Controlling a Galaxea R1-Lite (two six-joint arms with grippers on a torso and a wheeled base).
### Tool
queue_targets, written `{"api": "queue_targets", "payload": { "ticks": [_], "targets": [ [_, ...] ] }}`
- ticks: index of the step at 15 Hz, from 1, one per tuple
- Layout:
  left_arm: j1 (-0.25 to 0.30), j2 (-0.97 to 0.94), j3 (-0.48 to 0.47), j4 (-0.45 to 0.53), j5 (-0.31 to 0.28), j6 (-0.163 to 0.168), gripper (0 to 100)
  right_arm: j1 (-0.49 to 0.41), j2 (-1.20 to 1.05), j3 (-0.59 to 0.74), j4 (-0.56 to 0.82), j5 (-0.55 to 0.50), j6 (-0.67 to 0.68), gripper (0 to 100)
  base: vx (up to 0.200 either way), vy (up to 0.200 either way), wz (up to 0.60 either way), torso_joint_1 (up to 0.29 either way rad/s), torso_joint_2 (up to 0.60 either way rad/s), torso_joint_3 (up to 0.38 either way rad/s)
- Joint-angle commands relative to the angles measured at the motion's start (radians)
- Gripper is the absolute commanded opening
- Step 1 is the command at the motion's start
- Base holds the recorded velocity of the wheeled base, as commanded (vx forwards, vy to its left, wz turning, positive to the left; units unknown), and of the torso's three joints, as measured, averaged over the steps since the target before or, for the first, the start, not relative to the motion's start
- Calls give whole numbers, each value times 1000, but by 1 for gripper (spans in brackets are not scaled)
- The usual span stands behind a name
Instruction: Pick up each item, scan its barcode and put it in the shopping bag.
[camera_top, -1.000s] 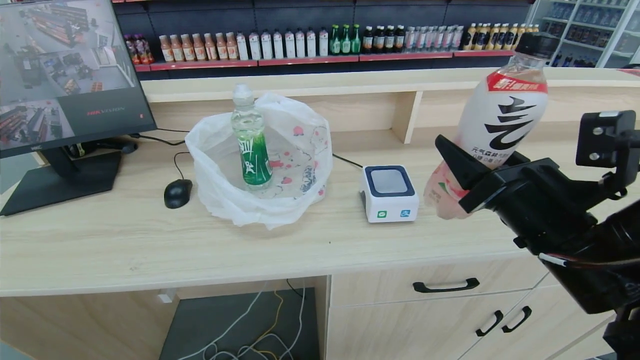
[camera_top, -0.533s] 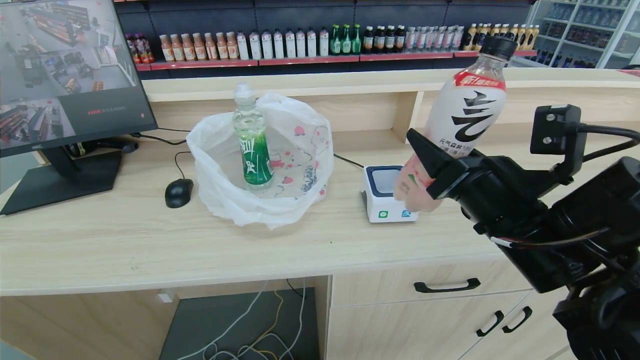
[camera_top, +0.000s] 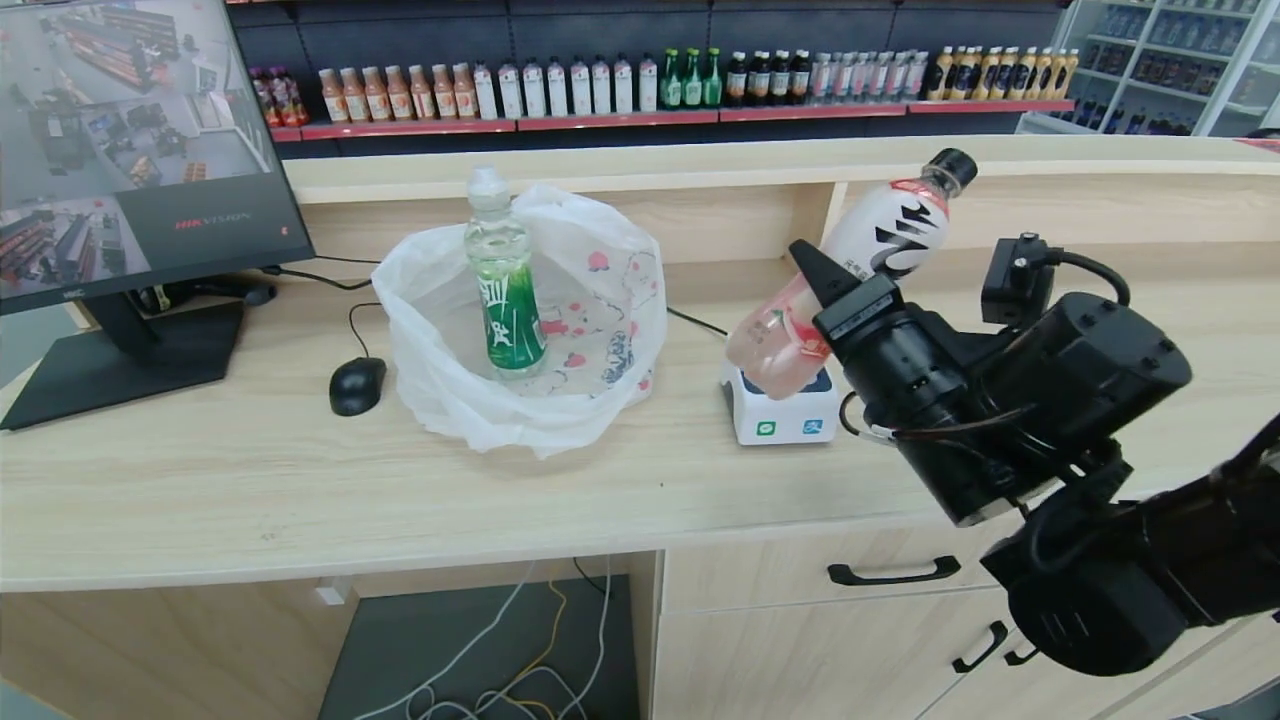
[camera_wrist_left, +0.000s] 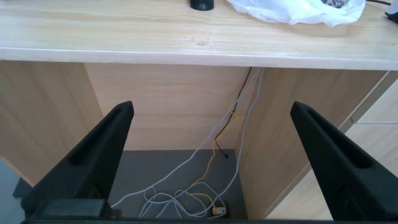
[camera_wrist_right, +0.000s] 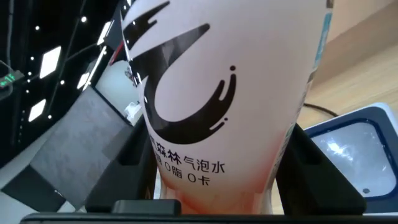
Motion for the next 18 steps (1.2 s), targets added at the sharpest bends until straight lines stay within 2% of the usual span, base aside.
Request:
{"api": "queue_targets", "payload": {
  "ticks": [1, 6, 8, 12, 18],
  "targets": [
    [0, 0, 0, 0, 0, 0, 100, -18, 72, -46, 25, -5, 51, 0, 0, 0, 0, 0, 0, 0],
    [0, 0, 0, 0, 0, 0, 100, -24, 72, -212, 223, -51, 243, 0, 0, 0, 0, 0, 0, 0],
    [0, 0, 0, 0, 0, 0, 100, -36, 81, -238, 263, -66, 292, 0, 0, 0, 0, 0, 0, 0],
    [1, 0, 0, 0, 0, 0, 100, -76, 119, -238, 269, -118, 369, 0, 0, 0, 0, 0, 0, 0],
    [0, 0, 0, 0, 0, 0, 100, -82, 173, -256, 266, -132, 386, 0, 0, 0, 0, 0, 0, 0]
  ]
}}
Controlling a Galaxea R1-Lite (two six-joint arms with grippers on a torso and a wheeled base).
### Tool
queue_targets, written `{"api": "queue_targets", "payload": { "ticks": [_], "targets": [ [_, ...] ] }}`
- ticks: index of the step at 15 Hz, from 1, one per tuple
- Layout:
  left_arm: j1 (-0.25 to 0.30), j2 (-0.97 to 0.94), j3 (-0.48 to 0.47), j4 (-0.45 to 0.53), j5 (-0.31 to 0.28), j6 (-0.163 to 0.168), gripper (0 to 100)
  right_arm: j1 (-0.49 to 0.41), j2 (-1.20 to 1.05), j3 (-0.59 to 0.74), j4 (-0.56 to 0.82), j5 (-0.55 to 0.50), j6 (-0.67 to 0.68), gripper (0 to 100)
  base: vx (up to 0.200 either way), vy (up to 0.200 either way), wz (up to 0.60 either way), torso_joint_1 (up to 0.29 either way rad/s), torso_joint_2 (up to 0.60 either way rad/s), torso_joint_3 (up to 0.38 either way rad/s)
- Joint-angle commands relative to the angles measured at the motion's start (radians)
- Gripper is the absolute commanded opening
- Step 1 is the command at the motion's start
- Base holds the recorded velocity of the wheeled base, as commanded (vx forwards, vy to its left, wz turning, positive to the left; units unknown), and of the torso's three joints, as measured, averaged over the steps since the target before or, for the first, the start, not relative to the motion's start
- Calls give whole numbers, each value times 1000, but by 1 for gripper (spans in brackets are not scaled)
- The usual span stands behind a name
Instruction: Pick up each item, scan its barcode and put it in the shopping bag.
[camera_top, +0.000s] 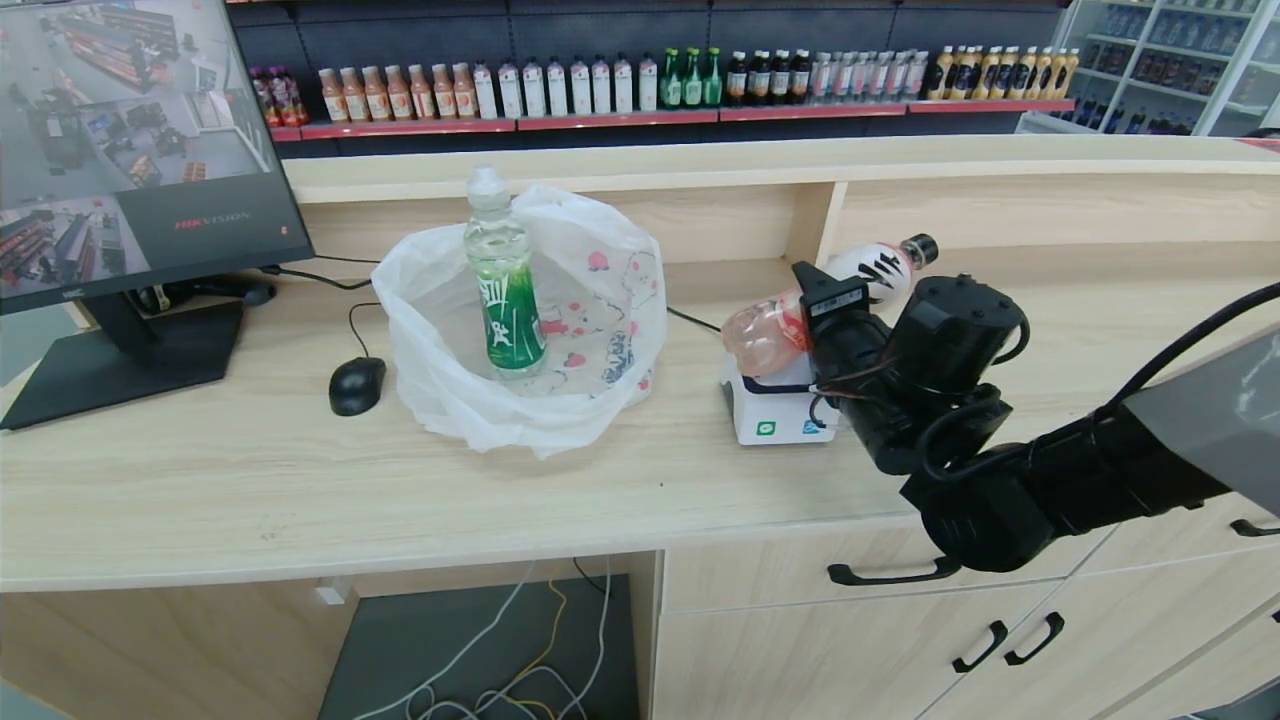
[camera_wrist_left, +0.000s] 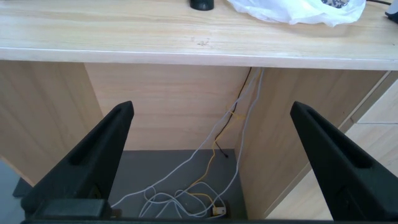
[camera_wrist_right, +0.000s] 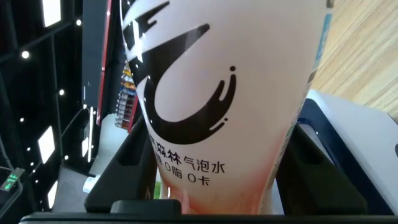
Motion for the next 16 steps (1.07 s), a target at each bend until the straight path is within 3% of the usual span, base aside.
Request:
{"api": "queue_targets", "payload": {
  "ticks": [1, 16],
  "targets": [
    [0, 0, 0, 0, 0, 0, 100, 1, 16, -9, -1, 0, 7, 0, 0, 0, 0, 0, 0, 0],
    [1, 0, 0, 0, 0, 0, 100, 4, 22, -9, 1, -7, 32, 0, 0, 0, 0, 0, 0, 0]
  ]
}}
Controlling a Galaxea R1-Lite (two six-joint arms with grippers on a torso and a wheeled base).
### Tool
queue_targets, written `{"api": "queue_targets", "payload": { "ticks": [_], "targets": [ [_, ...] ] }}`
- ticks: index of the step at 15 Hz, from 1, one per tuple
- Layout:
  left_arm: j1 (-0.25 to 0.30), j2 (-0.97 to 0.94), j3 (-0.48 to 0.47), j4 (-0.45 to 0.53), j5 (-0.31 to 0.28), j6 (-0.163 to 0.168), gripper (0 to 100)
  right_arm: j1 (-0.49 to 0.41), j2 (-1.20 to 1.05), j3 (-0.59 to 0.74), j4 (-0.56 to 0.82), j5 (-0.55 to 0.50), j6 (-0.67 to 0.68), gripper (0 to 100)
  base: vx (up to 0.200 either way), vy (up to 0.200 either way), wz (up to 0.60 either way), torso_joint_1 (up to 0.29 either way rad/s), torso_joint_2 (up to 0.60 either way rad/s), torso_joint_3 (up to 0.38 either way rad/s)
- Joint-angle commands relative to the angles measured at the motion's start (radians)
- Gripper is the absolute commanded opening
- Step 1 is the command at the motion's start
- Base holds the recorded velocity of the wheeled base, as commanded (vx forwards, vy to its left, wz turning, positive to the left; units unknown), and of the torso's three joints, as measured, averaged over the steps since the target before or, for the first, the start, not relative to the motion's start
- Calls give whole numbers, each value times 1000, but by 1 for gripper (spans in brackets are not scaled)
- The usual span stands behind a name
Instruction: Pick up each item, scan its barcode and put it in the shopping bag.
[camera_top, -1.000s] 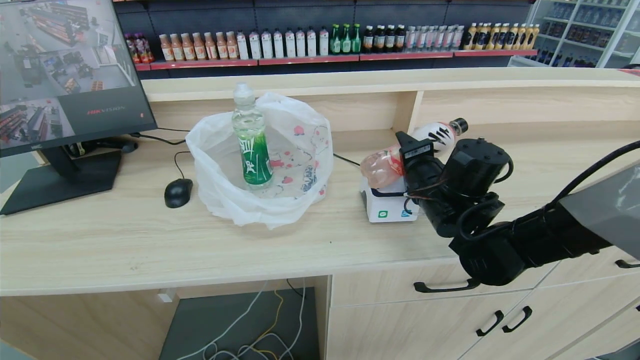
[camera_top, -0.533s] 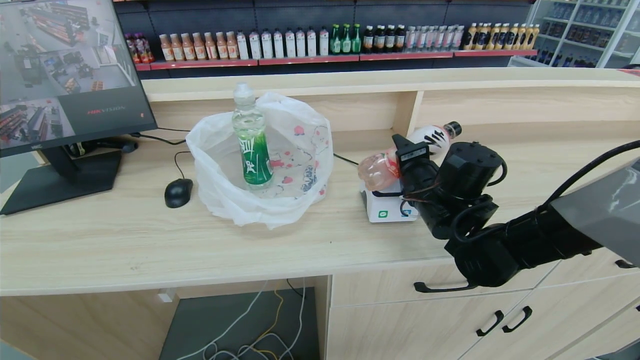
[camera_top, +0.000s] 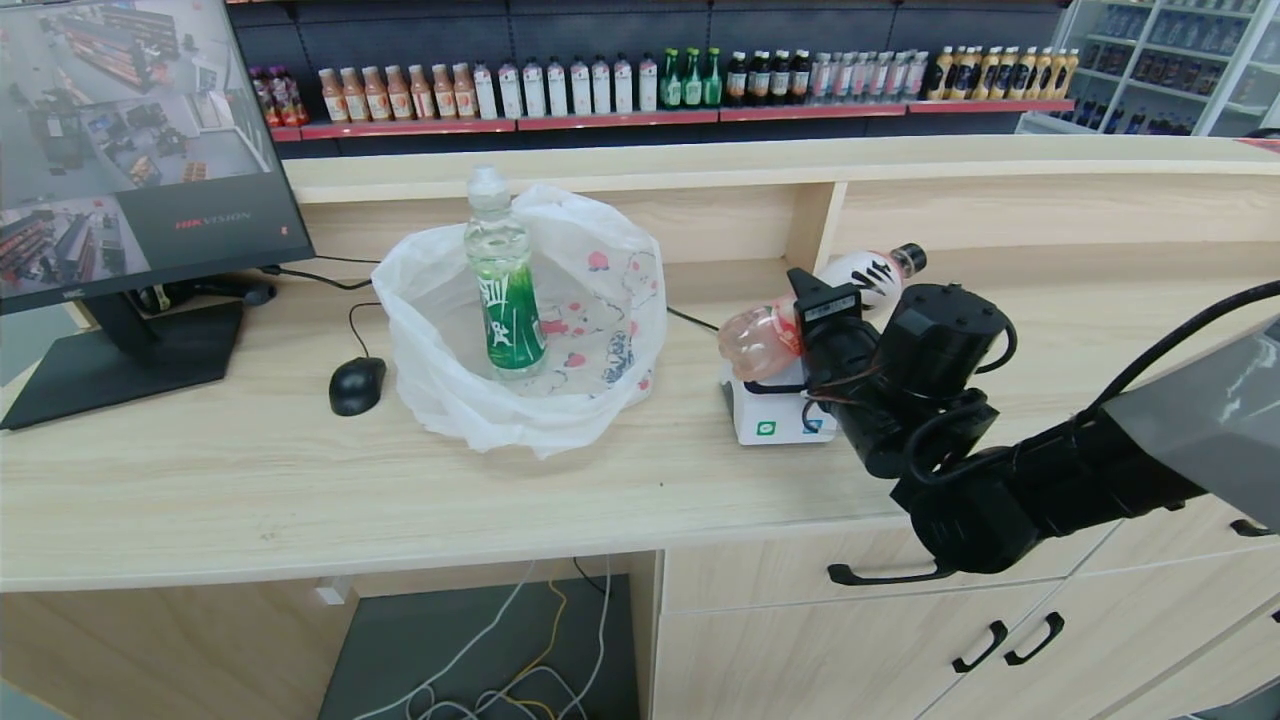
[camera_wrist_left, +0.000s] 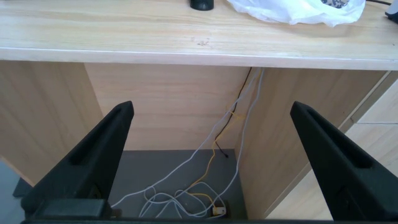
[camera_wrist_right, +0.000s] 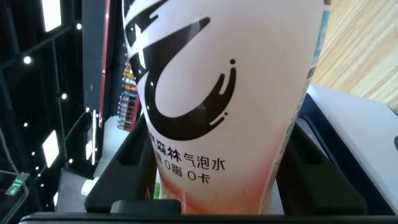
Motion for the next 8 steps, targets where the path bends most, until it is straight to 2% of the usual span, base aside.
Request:
{"api": "queue_targets", "payload": {
  "ticks": [1, 8],
  "targets": [
    [0, 0, 0, 0, 0, 0, 100, 1, -1, 0, 1, 0, 0, 0, 0, 0, 0, 0, 0, 0],
    [0, 0, 0, 0, 0, 0, 100, 2, -44, -26, 34, 0, -12, 0, 0, 0, 0, 0, 0, 0]
  ]
}}
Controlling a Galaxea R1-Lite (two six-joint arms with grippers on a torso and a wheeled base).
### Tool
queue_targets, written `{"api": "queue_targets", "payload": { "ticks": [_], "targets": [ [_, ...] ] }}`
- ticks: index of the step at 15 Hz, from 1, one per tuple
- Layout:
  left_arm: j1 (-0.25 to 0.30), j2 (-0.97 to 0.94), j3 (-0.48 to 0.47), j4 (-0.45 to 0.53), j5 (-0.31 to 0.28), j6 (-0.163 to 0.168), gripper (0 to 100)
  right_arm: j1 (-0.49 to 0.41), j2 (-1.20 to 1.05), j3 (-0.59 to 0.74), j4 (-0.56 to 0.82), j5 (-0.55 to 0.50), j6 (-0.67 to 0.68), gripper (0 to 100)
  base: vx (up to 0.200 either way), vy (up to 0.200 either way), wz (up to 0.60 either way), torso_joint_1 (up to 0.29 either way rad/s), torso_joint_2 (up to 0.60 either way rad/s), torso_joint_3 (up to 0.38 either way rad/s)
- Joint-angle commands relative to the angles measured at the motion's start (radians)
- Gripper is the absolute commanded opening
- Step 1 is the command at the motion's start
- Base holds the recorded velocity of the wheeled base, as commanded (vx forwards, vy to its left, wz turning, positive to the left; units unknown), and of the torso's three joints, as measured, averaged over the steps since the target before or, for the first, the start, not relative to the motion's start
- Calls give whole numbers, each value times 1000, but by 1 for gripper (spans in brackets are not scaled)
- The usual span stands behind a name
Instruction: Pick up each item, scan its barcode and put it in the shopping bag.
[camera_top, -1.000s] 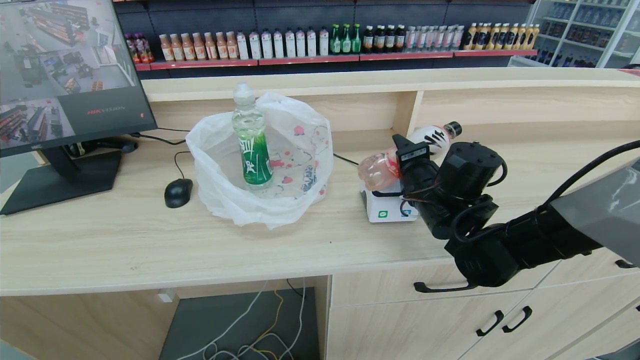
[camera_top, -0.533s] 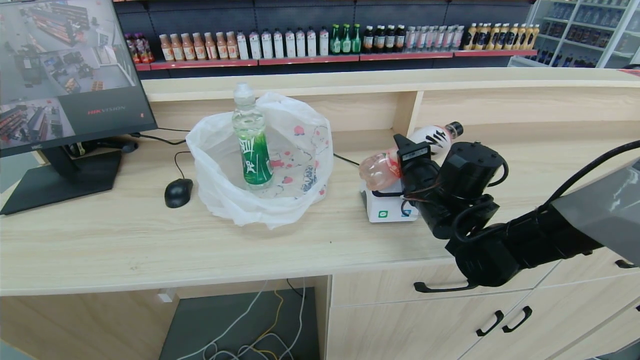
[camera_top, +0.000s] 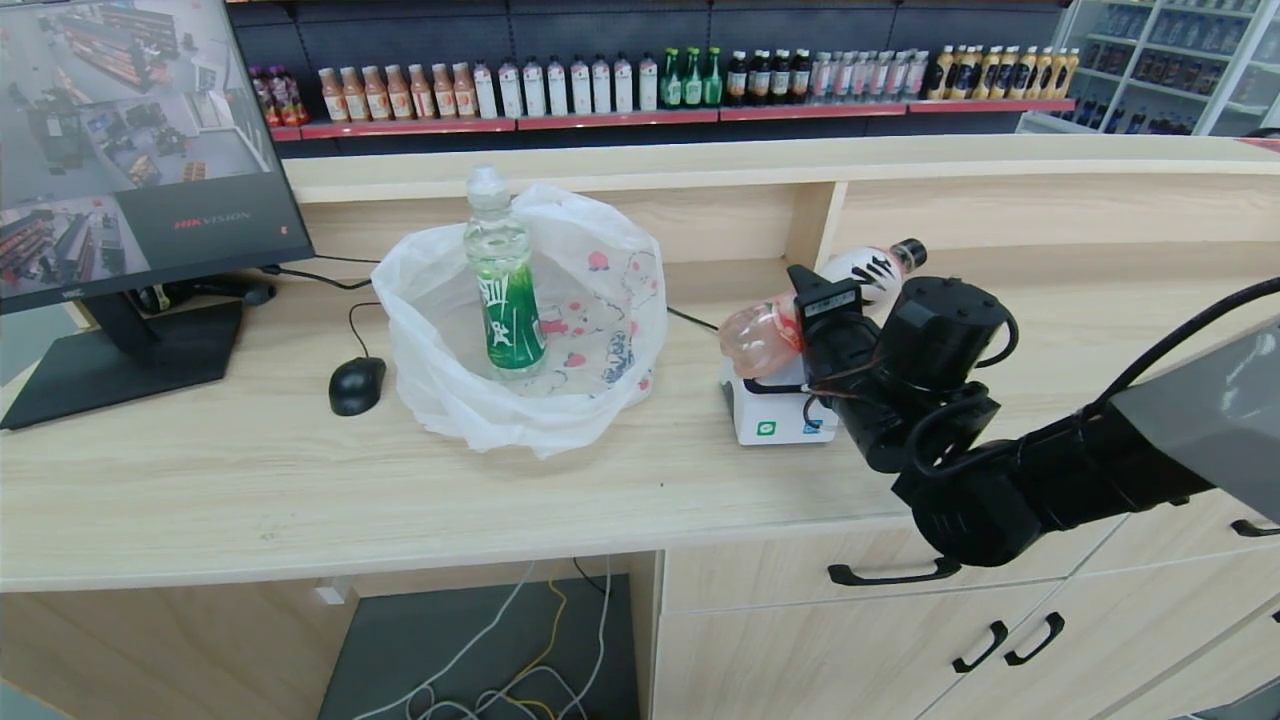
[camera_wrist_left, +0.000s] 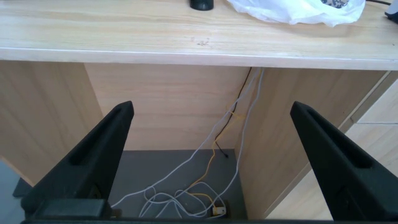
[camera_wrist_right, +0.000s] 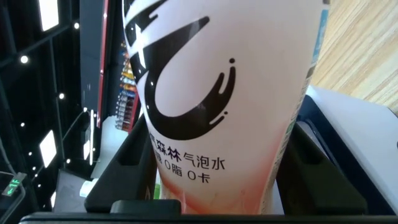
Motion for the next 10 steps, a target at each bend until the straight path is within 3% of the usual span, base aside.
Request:
{"api": "queue_targets", "payload": {
  "ticks": [1, 5, 9, 10],
  "targets": [
    [0, 0, 0, 0, 0, 0, 100, 1, -47, -13, 19, 0, -4, 0, 0, 0, 0, 0, 0, 0],
    [0, 0, 0, 0, 0, 0, 100, 3, -117, -10, 24, -9, -102, 0, 0, 0, 0, 0, 0, 0],
    [0, 0, 0, 0, 0, 0, 100, 21, -199, -11, 24, -14, -286, 0, 0, 0, 0, 0, 0, 0],
    [0, 0, 0, 0, 0, 0, 100, 35, -252, -8, 24, -7, -392, 0, 0, 0, 0, 0, 0, 0]
  ]
}}
